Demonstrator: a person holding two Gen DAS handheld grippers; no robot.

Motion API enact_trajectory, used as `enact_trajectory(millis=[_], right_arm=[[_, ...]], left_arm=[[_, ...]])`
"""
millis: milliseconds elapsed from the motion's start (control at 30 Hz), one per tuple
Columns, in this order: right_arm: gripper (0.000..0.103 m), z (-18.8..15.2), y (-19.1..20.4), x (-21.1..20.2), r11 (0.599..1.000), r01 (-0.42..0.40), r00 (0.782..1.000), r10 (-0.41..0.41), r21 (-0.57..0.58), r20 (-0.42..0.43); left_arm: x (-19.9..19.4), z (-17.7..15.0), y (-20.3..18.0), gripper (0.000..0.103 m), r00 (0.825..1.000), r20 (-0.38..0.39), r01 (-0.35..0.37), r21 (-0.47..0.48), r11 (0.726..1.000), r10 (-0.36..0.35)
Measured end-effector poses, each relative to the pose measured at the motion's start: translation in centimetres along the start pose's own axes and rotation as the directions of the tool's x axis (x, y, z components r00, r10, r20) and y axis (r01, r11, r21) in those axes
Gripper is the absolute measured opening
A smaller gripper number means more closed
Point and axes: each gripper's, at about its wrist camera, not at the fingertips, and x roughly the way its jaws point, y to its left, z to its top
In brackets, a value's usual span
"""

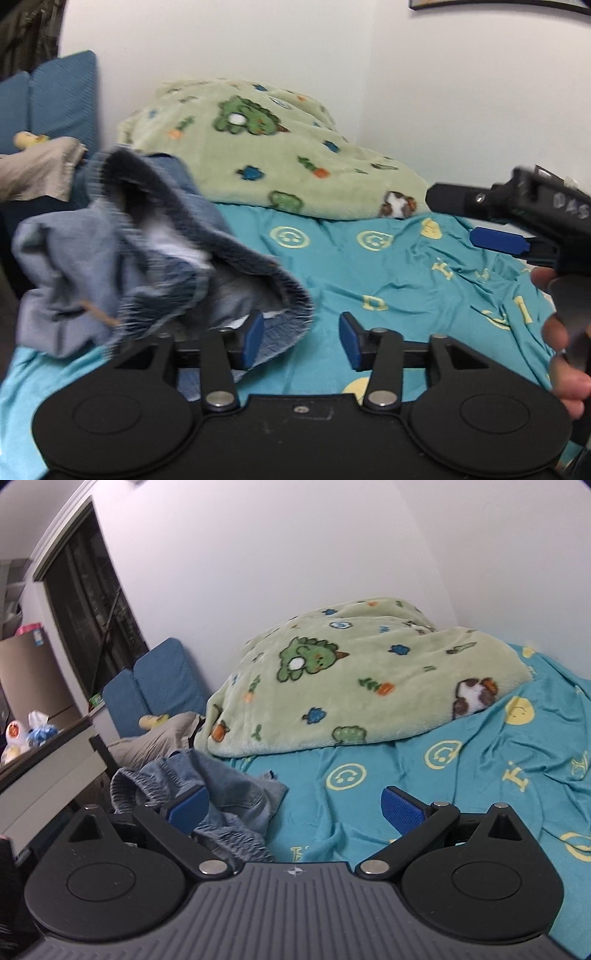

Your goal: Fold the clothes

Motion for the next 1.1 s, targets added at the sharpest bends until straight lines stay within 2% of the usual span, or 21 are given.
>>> enact_trajectory(millis=[167,267,333,433,567,633,700,733,767,833,900,1000,1100], right_arm=[[0.096,-0.6,1.5,1.0,0.997,-0.029,0.999,0.026,-0.076,-0.042],[0.093,-1.5,3.1,3.0,0.986,-0.051,0.996,0.038,-0.158,-0.080],[0.084,-2.2,4.1,4.7,0.976,-0.076,0.993,0.056,-0.205,-0.102],[0.076,-3.1,5.6,7.0,0.952,-0.088,0.992,0.056,-0.294,-0.115],[0.063,-4.2,7.3,9.7,0.897,-0.102,0.991,0.053,-0.430,-0.125],[0.044,-4.4,7.7,11.0,0.882,-0.106,0.990,0.051,-0.458,-0.132],[0.036,-4.5,7.7,11.6,0.882,-0.117,0.990,0.067,-0.456,-0.124],[0.024,-4.6,7.7,11.9,0.882,-0.123,0.990,0.076,-0.455,-0.119],[0.017,-4.5,7.7,12.0,0.887,-0.121,0.991,0.078,-0.446,-0.113],[0.008,-4.3,7.5,12.0,0.903,-0.110,0.993,0.077,-0.415,-0.095],[0.005,-3.7,6.6,11.8,0.933,-0.082,0.996,0.063,-0.350,-0.067],[0.003,-2.4,4.1,11.8,0.977,-0.003,0.999,-0.005,-0.213,-0.034],[0.003,-2.1,0.6,12.3,0.993,0.094,0.993,-0.098,-0.067,-0.064]], left_arm=[[-2.8,-1.1,2.0,0.056,0.991,0.027,-0.134,-0.026,0.991,0.134],[-2.9,-1.9,3.7,0.056,0.978,-0.004,-0.210,-0.091,0.973,0.211],[-2.4,-2.3,5.0,0.056,0.970,-0.038,-0.243,-0.147,0.959,0.240],[-1.1,-2.9,6.9,0.056,0.958,-0.079,-0.288,-0.222,0.931,0.277],[0.8,-3.5,8.7,0.056,0.946,-0.137,-0.321,-0.288,0.902,0.293],[1.8,-3.8,9.5,0.056,0.942,-0.166,-0.330,-0.314,0.890,0.291],[2.5,-4.1,10.0,0.056,0.945,-0.184,-0.319,-0.335,0.886,0.271],[2.8,-4.2,9.9,0.056,0.948,-0.186,-0.308,-0.335,0.890,0.258],[3.1,-4.3,9.8,0.056,0.950,-0.185,-0.303,-0.330,0.894,0.253],[3.5,-4.3,9.3,0.056,0.949,-0.180,-0.304,-0.314,0.900,0.257],[3.5,-4.3,9.0,0.056,0.953,-0.173,-0.293,-0.311,0.904,0.249],[3.4,-4.3,8.5,0.056,0.960,-0.152,-0.271,-0.302,0.914,0.234],[3.3,-4.1,8.3,0.056,0.962,-0.138,-0.268,-0.290,0.919,0.237]])
